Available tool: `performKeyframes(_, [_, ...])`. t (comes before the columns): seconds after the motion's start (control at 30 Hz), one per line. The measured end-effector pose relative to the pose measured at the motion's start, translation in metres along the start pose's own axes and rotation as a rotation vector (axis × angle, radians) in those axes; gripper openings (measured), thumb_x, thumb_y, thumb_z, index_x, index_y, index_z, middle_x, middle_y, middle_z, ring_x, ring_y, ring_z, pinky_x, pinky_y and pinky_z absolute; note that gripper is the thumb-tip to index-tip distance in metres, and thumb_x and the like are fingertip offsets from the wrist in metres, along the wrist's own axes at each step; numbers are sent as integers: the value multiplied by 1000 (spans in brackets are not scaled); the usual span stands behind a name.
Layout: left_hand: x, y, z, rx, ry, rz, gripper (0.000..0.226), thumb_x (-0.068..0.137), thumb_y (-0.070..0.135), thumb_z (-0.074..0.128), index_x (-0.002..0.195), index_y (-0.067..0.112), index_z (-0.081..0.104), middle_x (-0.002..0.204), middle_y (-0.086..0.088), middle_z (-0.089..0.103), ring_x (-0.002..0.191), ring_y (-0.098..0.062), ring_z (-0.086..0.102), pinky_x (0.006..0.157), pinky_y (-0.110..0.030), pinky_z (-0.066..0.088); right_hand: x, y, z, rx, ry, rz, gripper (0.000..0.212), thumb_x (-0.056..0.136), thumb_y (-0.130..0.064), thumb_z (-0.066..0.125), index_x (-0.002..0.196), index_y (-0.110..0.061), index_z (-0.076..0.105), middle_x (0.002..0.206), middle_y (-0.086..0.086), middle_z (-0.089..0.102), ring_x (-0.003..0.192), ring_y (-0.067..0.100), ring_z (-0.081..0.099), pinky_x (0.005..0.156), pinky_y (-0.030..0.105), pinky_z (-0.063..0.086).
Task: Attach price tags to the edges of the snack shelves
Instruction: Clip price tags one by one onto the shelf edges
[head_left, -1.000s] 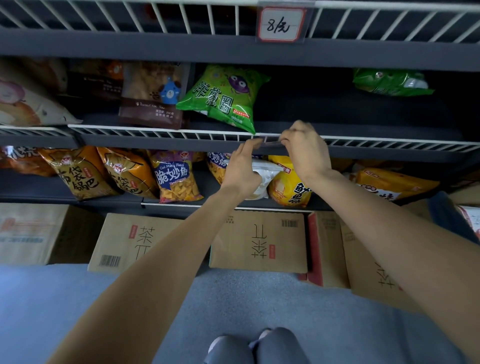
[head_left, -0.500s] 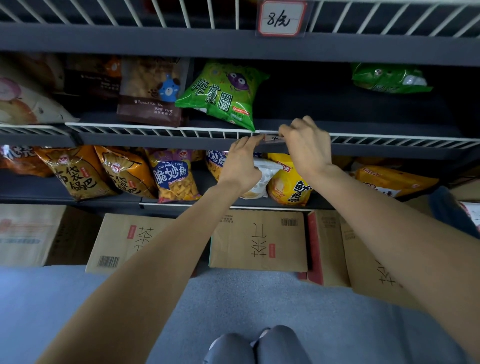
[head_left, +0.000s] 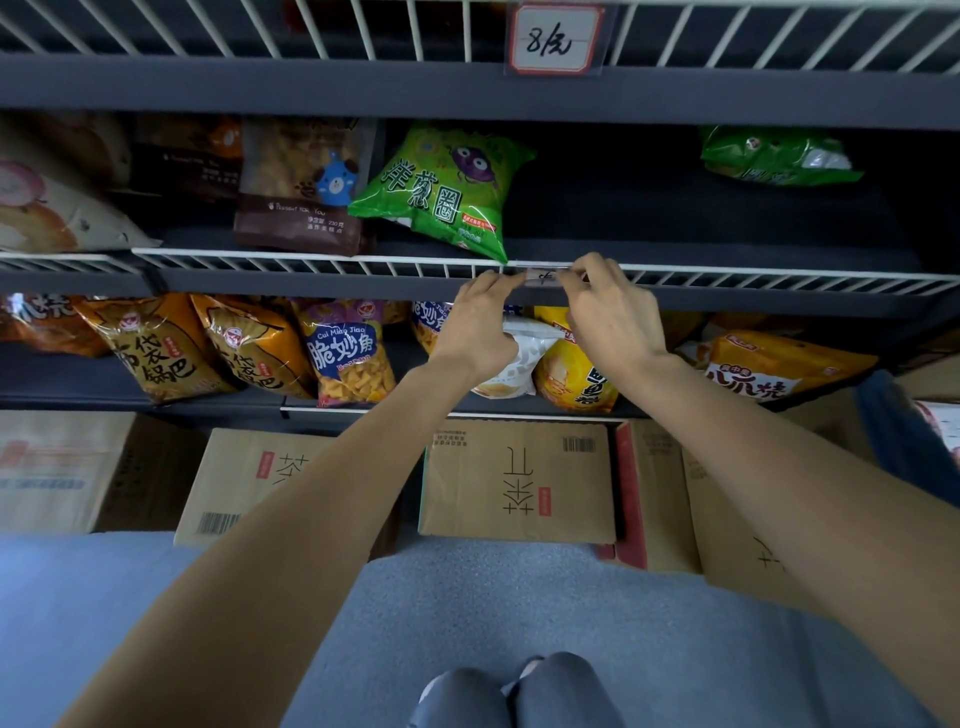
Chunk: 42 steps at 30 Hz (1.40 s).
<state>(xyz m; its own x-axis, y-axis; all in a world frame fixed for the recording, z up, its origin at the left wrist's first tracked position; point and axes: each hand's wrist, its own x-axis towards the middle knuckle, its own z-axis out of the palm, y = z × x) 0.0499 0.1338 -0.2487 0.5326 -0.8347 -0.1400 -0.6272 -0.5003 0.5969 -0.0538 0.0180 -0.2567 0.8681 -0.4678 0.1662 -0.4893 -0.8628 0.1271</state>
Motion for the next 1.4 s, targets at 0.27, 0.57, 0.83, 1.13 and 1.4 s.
performKeyframes(0.27, [1,-2,-3,66,1,29,73,82,-5,50,147,17,25,152,-5,27,143,-20,17,114,-27,18,-2,-1,4,79,-20,4,55,75,8,61,126,-9,51,117,14,51,101,30,53,50,35,47])
performKeyframes(0.57, [1,4,-1,44,39,2,68,83,-6,50,144,13,28,147,-7,33,138,-22,28,112,-33,29,0,-8,-3,80,-54,64,49,80,1,60,127,-10,51,118,12,47,104,28,50,51,33,42])
performKeyframes(0.83, [4,14,4,-191,67,-141,66,83,-9,48,144,8,29,146,-10,37,136,-23,32,107,-25,29,2,-8,-6,31,-60,84,38,81,2,58,118,-4,54,115,13,50,100,29,52,49,31,34])
performKeyframes(1.13, [8,18,8,-524,51,-234,61,84,-9,47,141,9,35,140,-8,47,125,-22,48,70,-4,34,9,-5,-13,40,-66,56,33,87,-2,52,120,-5,51,115,13,45,99,28,50,53,32,35])
performKeyframes(1.4, [2,7,6,-305,51,-161,50,82,-7,51,129,8,42,135,-9,49,127,-22,44,99,-26,36,21,-11,-22,-21,-104,-39,28,87,6,48,113,-3,54,111,13,55,97,30,54,60,32,34])
